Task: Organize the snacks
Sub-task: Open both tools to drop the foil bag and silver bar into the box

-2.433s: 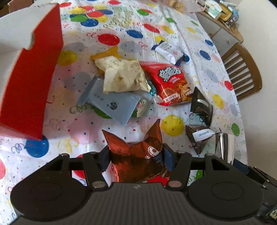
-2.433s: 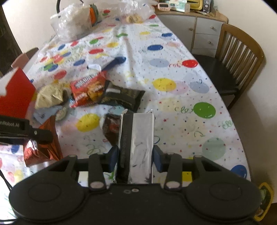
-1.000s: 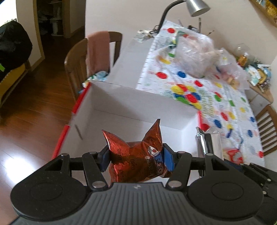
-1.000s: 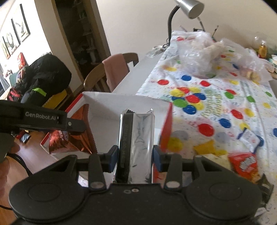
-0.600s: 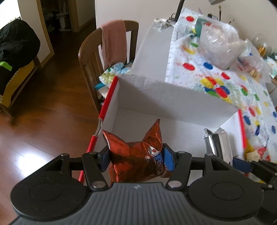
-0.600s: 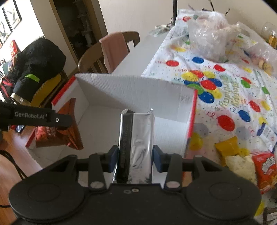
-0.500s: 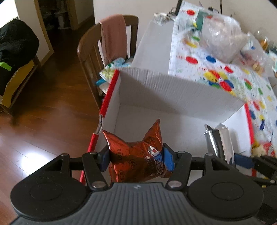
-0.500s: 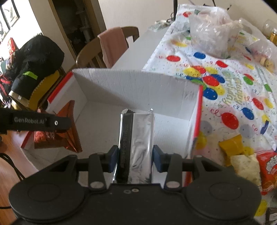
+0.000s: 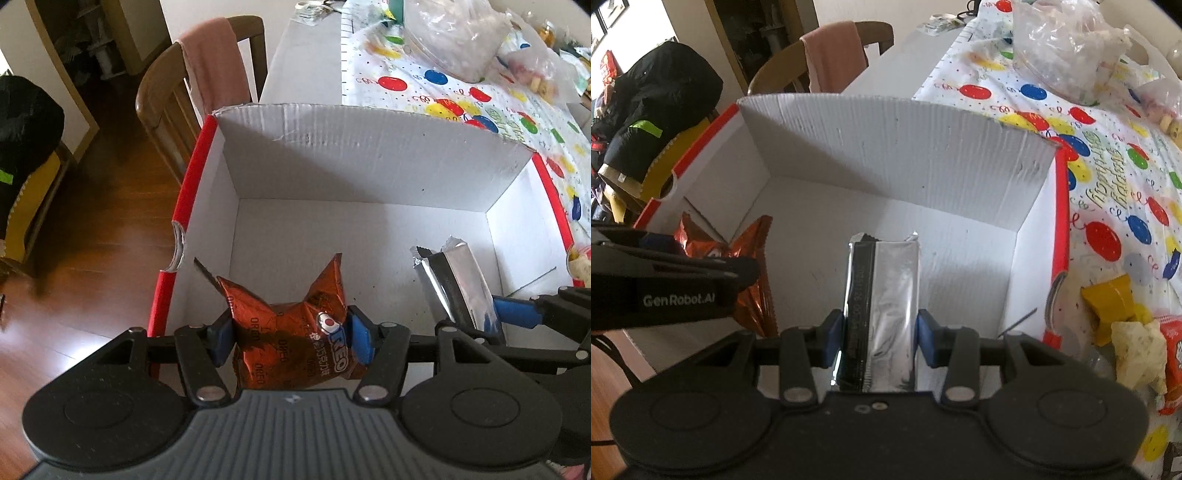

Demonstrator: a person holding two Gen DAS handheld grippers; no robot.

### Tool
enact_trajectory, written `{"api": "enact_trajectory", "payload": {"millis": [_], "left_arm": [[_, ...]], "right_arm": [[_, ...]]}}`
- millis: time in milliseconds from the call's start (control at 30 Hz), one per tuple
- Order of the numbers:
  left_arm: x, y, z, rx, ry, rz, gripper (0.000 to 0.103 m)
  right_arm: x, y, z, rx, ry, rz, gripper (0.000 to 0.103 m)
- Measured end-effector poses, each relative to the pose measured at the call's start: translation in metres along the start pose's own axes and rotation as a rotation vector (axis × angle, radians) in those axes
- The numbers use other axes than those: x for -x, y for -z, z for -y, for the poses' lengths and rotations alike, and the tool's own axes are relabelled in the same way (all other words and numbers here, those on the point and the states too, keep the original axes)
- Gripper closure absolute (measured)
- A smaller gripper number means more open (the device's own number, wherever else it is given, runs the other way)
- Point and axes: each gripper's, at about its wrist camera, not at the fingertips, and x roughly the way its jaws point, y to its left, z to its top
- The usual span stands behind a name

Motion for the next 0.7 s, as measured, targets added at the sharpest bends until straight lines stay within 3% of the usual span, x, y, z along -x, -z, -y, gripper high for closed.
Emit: {"api": "enact_trajectory", "payload": {"millis": [367, 567, 700], "left_arm": [[0.007, 0.005, -0.005, 0.016, 0.019, 0.005, 0.04], [0.026, 0.011, -0.007, 0.029, 0.045, 0.047, 0.039], [0.043, 0.014, -0.004, 0.03, 0.062, 0.091, 0.033]], "right_arm": [[0.013, 0.004, -0.002, -0.002, -0.003, 0.022, 0.056], [0.036, 0.007, -0.001, -0.015, -0.007, 0.059, 0.053], [0.056, 0.01, 0.002, -0.025, -0.006, 0.106, 0.038]]}}
